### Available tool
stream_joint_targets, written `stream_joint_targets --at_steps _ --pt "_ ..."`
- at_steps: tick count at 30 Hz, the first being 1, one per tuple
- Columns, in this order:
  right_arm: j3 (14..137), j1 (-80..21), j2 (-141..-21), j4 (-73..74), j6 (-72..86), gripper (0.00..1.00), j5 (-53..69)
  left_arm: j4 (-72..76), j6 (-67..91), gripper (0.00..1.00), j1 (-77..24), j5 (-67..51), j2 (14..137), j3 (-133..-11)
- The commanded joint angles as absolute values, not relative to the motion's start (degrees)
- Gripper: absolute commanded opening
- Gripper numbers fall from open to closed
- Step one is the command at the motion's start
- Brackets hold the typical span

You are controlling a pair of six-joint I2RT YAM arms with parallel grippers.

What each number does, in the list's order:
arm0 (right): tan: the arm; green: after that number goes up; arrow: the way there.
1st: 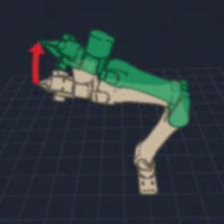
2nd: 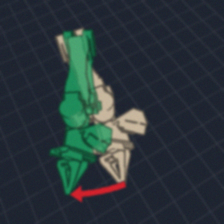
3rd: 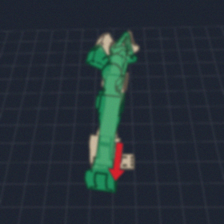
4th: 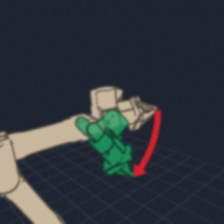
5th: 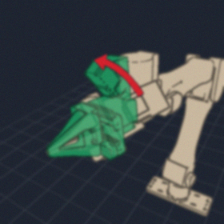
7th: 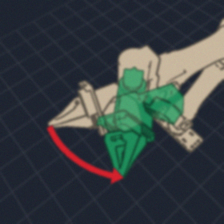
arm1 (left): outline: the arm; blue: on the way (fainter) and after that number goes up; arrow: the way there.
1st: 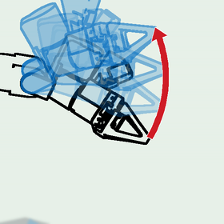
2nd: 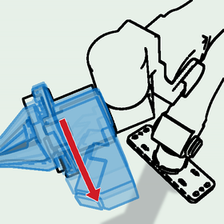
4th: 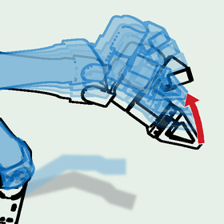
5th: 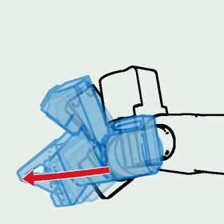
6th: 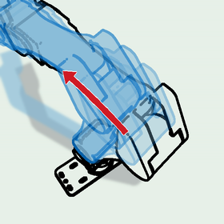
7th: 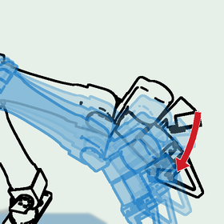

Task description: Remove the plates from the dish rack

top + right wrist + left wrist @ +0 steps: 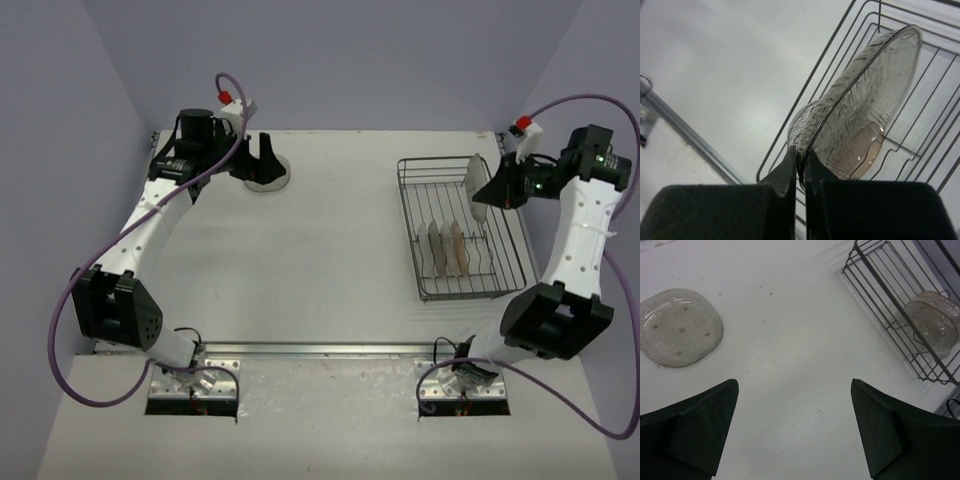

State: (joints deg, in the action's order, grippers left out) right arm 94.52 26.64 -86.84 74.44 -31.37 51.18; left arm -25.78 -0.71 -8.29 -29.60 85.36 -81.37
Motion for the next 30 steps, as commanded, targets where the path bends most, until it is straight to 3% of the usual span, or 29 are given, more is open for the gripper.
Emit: stream_joint_targets --at_steps 1,8,15,20,30 --pt "84.53 10.88 -73.62 61.09 -37.23 0.0 39.53 -25.92 2.89 0.93 -8.88 -38.09 83.5 -85.33" --pt "70.76 -17.06 -61.08 43.94 -43.39 0.0 18.58 -32.16 0.3 0.91 -9.65 -40.13 85.12 -87.44" --pt "62.36 -33.61 -61.15 37.82 -53.63 0.0 3.56 -42.41 -7.26 0.9 -17.34 -40.46 89.66 -91.4" --pt "50.95 -41.46 -58.65 25.06 -68.43 0.0 -6.81 -46.07 -9.7 0.89 -24.45 -37.47 92.04 -91.98" --pt "37.48 -46.51 -55.0 8.28 -83.28 0.0 -10.9 -46.14 -10.11 0.85 -30.16 -32.27 95.65 -91.15"
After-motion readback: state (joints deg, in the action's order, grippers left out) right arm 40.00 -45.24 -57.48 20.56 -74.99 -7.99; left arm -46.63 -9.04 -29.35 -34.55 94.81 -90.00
